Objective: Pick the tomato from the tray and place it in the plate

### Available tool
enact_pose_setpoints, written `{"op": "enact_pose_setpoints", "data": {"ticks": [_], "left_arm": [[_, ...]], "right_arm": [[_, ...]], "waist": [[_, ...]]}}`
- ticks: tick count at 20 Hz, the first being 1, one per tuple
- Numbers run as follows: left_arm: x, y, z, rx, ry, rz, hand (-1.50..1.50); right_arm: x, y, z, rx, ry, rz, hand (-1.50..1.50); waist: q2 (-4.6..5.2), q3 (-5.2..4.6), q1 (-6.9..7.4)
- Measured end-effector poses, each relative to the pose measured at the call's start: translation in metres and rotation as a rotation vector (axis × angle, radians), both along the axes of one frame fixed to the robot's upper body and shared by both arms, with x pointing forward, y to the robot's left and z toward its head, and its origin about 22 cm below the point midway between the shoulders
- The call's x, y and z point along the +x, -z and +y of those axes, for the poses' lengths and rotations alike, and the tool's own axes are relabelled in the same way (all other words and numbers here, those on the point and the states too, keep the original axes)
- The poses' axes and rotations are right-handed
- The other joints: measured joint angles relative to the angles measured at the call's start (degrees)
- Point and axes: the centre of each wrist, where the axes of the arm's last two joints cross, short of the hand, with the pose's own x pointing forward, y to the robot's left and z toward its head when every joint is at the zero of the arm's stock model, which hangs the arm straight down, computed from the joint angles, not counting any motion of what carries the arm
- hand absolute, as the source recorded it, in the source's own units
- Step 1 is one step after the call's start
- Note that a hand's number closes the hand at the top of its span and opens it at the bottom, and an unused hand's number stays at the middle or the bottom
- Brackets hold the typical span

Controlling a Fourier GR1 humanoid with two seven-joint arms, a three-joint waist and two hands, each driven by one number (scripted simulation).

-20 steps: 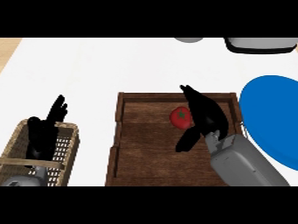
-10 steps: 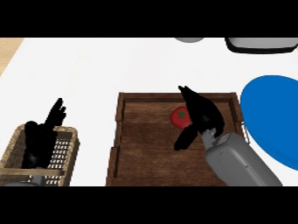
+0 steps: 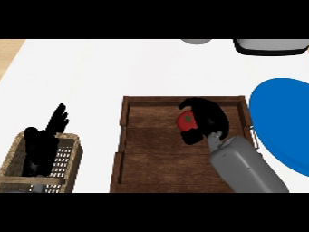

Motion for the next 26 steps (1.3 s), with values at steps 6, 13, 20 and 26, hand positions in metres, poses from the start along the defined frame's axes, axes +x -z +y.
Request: {"op": "enact_pose_setpoints", "data": {"ticks": [6, 13, 20, 26], "left_arm": [[-0.001, 0.000, 0.002, -0.002, 0.000, -0.002, 0.00], [-0.003, -0.001, 0.001, -0.002, -0.010, -0.010, 0.00], [-0.004, -0.001, 0.004, -0.001, -0.020, -0.015, 0.00], [-0.006, -0.002, 0.005, 0.000, -0.033, -0.014, 0.00]], "right_arm": [[0.002, 0.001, -0.003, -0.032, -0.025, -0.069, 1.50], [0.000, -0.003, -0.018, -0.104, 0.030, -0.220, 1.50], [-0.029, 0.008, -0.074, -0.093, -0.090, -0.352, 1.50], [-0.047, -0.030, -0.101, -0.039, -0.060, -0.564, 1.50]], "waist": [[0.02, -0.02, -0.08], [0.03, -0.08, -0.43], [-0.02, -0.10, -0.94], [-0.18, -0.16, -1.53]]}}
